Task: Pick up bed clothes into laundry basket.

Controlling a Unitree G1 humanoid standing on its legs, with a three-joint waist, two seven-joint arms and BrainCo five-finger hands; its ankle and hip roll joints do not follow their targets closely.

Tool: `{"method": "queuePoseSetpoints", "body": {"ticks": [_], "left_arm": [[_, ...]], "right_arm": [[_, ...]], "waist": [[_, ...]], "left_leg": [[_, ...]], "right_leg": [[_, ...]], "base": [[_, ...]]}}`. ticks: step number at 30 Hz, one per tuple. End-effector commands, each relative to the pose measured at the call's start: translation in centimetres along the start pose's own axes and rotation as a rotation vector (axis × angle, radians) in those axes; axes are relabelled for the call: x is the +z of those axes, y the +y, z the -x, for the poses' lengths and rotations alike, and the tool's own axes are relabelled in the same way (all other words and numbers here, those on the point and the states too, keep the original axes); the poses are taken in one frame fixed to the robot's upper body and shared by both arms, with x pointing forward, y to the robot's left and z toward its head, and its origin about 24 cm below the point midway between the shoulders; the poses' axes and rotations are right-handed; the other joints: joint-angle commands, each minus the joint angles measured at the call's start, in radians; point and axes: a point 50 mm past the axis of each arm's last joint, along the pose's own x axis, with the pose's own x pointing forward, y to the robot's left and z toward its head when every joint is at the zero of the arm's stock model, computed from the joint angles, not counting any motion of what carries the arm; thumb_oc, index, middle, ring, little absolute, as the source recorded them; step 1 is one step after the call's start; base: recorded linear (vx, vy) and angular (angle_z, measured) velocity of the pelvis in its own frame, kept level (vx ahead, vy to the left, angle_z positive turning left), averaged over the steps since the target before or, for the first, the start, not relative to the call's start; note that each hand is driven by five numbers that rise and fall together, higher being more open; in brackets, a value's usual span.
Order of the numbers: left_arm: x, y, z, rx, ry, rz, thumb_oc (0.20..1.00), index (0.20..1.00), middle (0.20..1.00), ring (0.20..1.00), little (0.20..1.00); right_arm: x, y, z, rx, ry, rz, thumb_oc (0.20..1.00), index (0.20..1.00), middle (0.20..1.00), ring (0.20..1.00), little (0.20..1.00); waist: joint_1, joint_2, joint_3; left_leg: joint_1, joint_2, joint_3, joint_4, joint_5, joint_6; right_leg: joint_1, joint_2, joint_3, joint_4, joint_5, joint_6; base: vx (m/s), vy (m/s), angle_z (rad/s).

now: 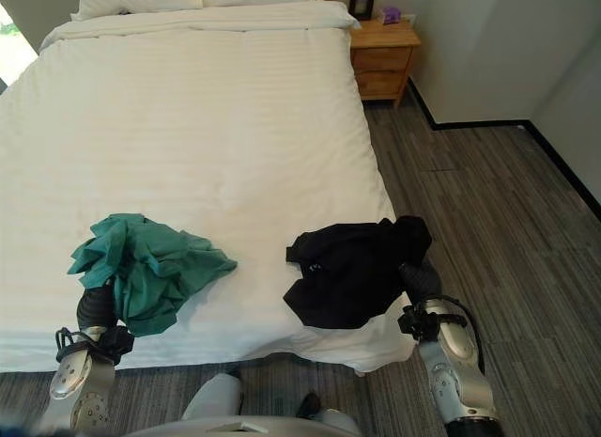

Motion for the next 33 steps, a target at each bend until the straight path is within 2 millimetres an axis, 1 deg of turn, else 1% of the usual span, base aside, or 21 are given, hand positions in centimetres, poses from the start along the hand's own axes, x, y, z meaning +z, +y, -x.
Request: {"method": "queuePoseSetpoints", "body": {"ticks": [1, 4, 11, 12, 14, 16, 18, 19, 20, 21, 22, 23, 24, 25, 26, 27, 28, 29, 31, 32, 33], "left_arm": [[4.2, -1.7, -2.0, -0.119, -0.198, -0.037, 0.200, 0.200, 0.200, 0.200, 0.200], [4.6, -2.3, -2.0, -0.165, -0.208, -0.044, 0.200, 0.200, 0.200, 0.200, 0.200], [4.0, -2.3, -2.0, -0.160, -0.181, -0.058, 0.200, 0.200, 0.200, 0.200, 0.200], [2.9, -1.1, -1.7, -0.083, -0.123, -0.317, 0.200, 0.200, 0.200, 0.200, 0.200], [4.4, -1.6, -2.7, -0.076, -0.194, -0.306, 0.200, 0.200, 0.200, 0.200, 0.200], [4.9, -1.7, -3.0, -0.062, -0.222, -0.319, 0.200, 0.200, 0.200, 0.200, 0.200], [5.7, -1.4, -3.2, -0.029, -0.261, -0.321, 0.200, 0.200, 0.200, 0.200, 0.200], [6.8, -0.9, -3.5, -0.014, -0.299, -0.361, 0.200, 0.200, 0.200, 0.200, 0.200], [8.3, 0.6, -3.5, 0.092, -0.364, -0.426, 0.200, 0.200, 0.200, 0.200, 0.200], [8.4, 0.6, -3.5, 0.094, -0.367, -0.426, 0.200, 0.200, 0.200, 0.200, 0.200], [9.6, 2.0, -3.2, 0.223, -0.426, -0.412, 0.200, 0.200, 0.200, 0.200, 0.200], [9.6, 2.0, -3.2, 0.226, -0.427, -0.412, 0.200, 0.200, 0.200, 0.200, 0.200], [9.6, 4.0, -2.2, 0.361, -0.442, -0.346, 0.200, 0.200, 0.200, 0.200, 0.200], [9.8, 5.1, -1.4, 0.409, -0.446, -0.348, 0.200, 0.200, 0.200, 0.200, 0.200], [10.0, 5.8, -1.0, 0.431, -0.448, -0.350, 0.200, 0.200, 0.200, 0.200, 0.200], [9.9, 6.2, -1.0, 0.412, -0.427, -0.379, 0.200, 0.200, 0.200, 0.200, 0.200], [9.9, 6.2, -1.0, 0.411, -0.427, -0.379, 0.200, 0.200, 0.200, 0.200, 0.200], [10.1, 6.2, -1.0, 0.393, -0.416, -0.412, 0.200, 0.200, 0.200, 0.200, 0.200], [10.4, 6.4, -1.0, 0.391, -0.414, -0.447, 0.200, 0.200, 0.200, 0.200, 0.200], [11.6, 6.3, -1.3, 0.389, -0.439, -0.530, 0.200, 0.200, 0.200, 0.200, 0.200], [11.9, 5.7, -1.5, 0.375, -0.478, -0.470, 0.200, 0.200, 0.200, 0.200, 0.200]], "right_arm": [[2.9, 0.6, -1.1, 0.033, -0.156, 0.009, 0.200, 0.200, 0.200, 0.200, 0.200], [2.0, 0.8, -0.8, 0.040, -0.120, -0.003, 0.200, 0.200, 0.200, 0.200, 0.200], [1.0, 1.5, -0.9, 0.071, -0.068, 0.006, 0.200, 0.200, 0.200, 0.200, 0.200], [3.2, 1.0, -2.6, 0.069, -0.085, 0.304, 0.200, 0.200, 0.200, 0.200, 0.200], [3.1, -0.5, -1.8, -0.025, -0.069, 0.349, 0.200, 0.200, 0.200, 0.200, 0.200], [3.4, -0.8, -1.9, -0.052, -0.087, 0.337, 0.200, 0.200, 0.200, 0.200, 0.200], [4.0, -1.2, -1.9, -0.087, -0.124, 0.325, 0.200, 0.200, 0.200, 0.200, 0.200], [4.9, -1.9, -1.8, -0.123, -0.151, 0.353, 0.200, 0.200, 0.200, 0.200, 0.200], [6.0, -2.3, -2.2, -0.145, -0.189, 0.400, 0.200, 0.200, 0.200, 0.200, 0.200], [6.1, -2.3, -2.3, -0.143, -0.192, 0.399, 0.200, 0.200, 0.200, 0.200, 0.200], [7.0, -2.4, -2.6, -0.173, -0.229, 0.432, 0.200, 0.200, 0.200, 0.200, 0.200], [7.0, -2.4, -2.7, -0.172, -0.230, 0.432, 0.200, 0.200, 0.200, 0.200, 0.200], [7.4, -3.2, -2.6, -0.233, -0.251, 0.407, 0.200, 0.200, 0.200, 0.200, 0.200], [7.3, -3.9, -1.9, -0.277, -0.253, 0.395, 0.200, 0.200, 0.200, 0.200, 0.200], [7.2, -4.7, -0.9, -0.305, -0.241, 0.405, 0.200, 0.200, 0.200, 0.200, 0.200], [6.2, -6.4, 0.9, -0.391, -0.182, 0.430, 0.200, 0.200, 0.200, 0.200, 0.200], [6.2, -6.4, 0.9, -0.392, -0.181, 0.430, 0.200, 0.200, 0.200, 0.200, 0.200], [6.1, -7.3, 1.6, -0.438, -0.166, 0.445, 0.200, 0.200, 0.200, 0.200, 0.200], [6.1, -7.4, 2.0, -0.461, -0.178, 0.435, 0.200, 0.200, 0.200, 0.200, 0.200], [5.5, -6.5, 1.8, -0.441, -0.181, 0.415, 0.200, 0.200, 0.200, 0.200, 0.200], [4.6, -6.2, 2.0, -0.433, -0.155, 0.401, 0.200, 0.200, 0.200, 0.200, 0.200]], "waist": [[-0.011, 0.010, -0.065], [-0.030, 0.010, -0.078], [-0.036, 0.007, -0.090], [-0.091, 0.027, -0.078], [-0.116, 0.030, -0.079], [-0.123, 0.031, -0.073], [-0.133, 0.027, -0.062], [-0.139, 0.021, -0.045], [-0.123, 0.020, -0.019], [-0.122, 0.018, -0.017], [-0.097, 0.016, -0.009], [-0.093, 0.018, -0.010], [-0.079, 0.008, 0.001], [-0.083, 0.008, -0.002], [-0.097, 0.011, 0.002], [-0.128, 0.010, -0.012], [-0.125, 0.010, -0.014], [-0.147, 0.009, -0.010], [-0.150, 0.007, -0.010], [-0.115, 0.026, 0.007], [-0.101, 0.046, 0.005]], "left_leg": [[0.055, -0.039, 0.028, -0.197, 0.016, 0.072], [0.064, -0.055, 0.046, -0.196, 0.003, 0.087], [0.089, -0.071, 0.071, -0.220, -0.004, 0.108], [0.098, -0.054, 0.289, -0.290, 0.018, 0.096], [0.106, -0.051, 0.286, -0.282, 0.013, 0.097], [0.107, -0.048, 0.288, -0.265, 0.004, 0.098], [0.100, -0.043, 0.292, -0.197, -0.022, 0.095], [0.069, -0.034, 0.302, -0.097, -0.051, 0.085], [0.048, -0.036, 0.205, -0.020, -0.066, 0.067], [0.042, -0.036, 0.208, -0.019, -0.060, 0.067], [0.049, -0.083, 0.060, -0.019, -0.064, 0.055], [0.055, -0.081, 0.064, -0.022, -0.072, 0.055], [0.066, -0.134, -0.112, -0.038, -0.095, 0.070], [0.083, -0.148, -0.167, -0.051, -0.112, 0.086], [0.093, -0.160, -0.194, -0.104, -0.109, 0.099], [0.118, -0.154, -0.146, -0.172, -0.094, 0.120], [0.119, -0.153, -0.143, -0.174, -0.094, 0.121], [0.124, -0.155, -0.118, -0.187, -0.086, 0.128], [0.130, -0.151, -0.083, -0.209, -0.078, 0.138], [0.121, -0.119, 0.001, -0.211, -0.057, 0.138], [0.103, -0.094, 0.080, -0.212, -0.032, 0.136]], "right_leg": [[0.047, -0.063, 0.062, -0.104, 0.123, 0.116], [0.047, -0.082, 0.071, -0.097, 0.124, 0.123], [0.038, -0.101, 0.102, -0.087, 0.136, 0.139], [0.002, -0.119, 0.127, -0.136, 0.180, 0.182], [-0.004, -0.120, 0.140, -0.106, 0.168, 0.177], [-0.009, -0.122, 0.149, -0.085, 0.161, 0.174], [-0.012, -0.126, 0.168, -0.081, 0.161, 0.170], [-0.008, -0.133, 0.178, -0.088, 0.165, 0.166], [-0.010, -0.118, 0.227, -0.096, 0.159, 0.154], [-0.016, -0.118, 0.230, -0.098, 0.165, 0.152], [-0.041, -0.102, 0.295, -0.089, 0.185, 0.149], [-0.039, -0.100, 0.300, -0.088, 0.178, 0.150], [-0.087, -0.072, 0.416, -0.082, 0.224, 0.163], [-0.110, -0.052, 0.467, -0.091, 0.253, 0.176], [-0.134, -0.035, 0.497, -0.091, 0.278, 0.181], [-0.163, -0.028, 0.516, -0.117, 0.302, 0.200], [-0.164, -0.027, 0.519, -0.117, 0.302, 0.200], [-0.180, -0.021, 0.527, -0.118, 0.318, 0.208], [-0.197, -0.018, 0.519, -0.118, 0.333, 0.216], [-0.201, -0.054, 0.315, -0.054, 0.251, 0.189], [-0.147, -0.106, 0.171, 0.013, 0.192, 0.160]], "base": [[-0.03, 0.137, 0.15], [-0.03, 0.128, -0.05], [-0.01, 0.082, -0.22], [0.00, 0.040, -0.05], [-0.03, -0.019, -0.14], [-0.03, -0.048, -0.20], [-0.05, -0.075, -0.17], [-0.09, -0.003, -0.22], [-0.11, -0.006, -0.29], [-0.11, 0.071, -0.48], [-0.03, 0.030, -1.60], [-0.10, 0.045, -2.28], [-0.05, 0.042, -2.20], [-0.18, 0.071, -0.93], [-0.16, 0.179, -2.00], [-0.16, 0.151, -2.31], [-0.12, 0.164, -2.41], [-0.10, 0.064, -0.66], [-0.13, 0.058, -1.18], [-0.35, 0.049, -1.94], [-0.39, 0.029, -1.87]]}}
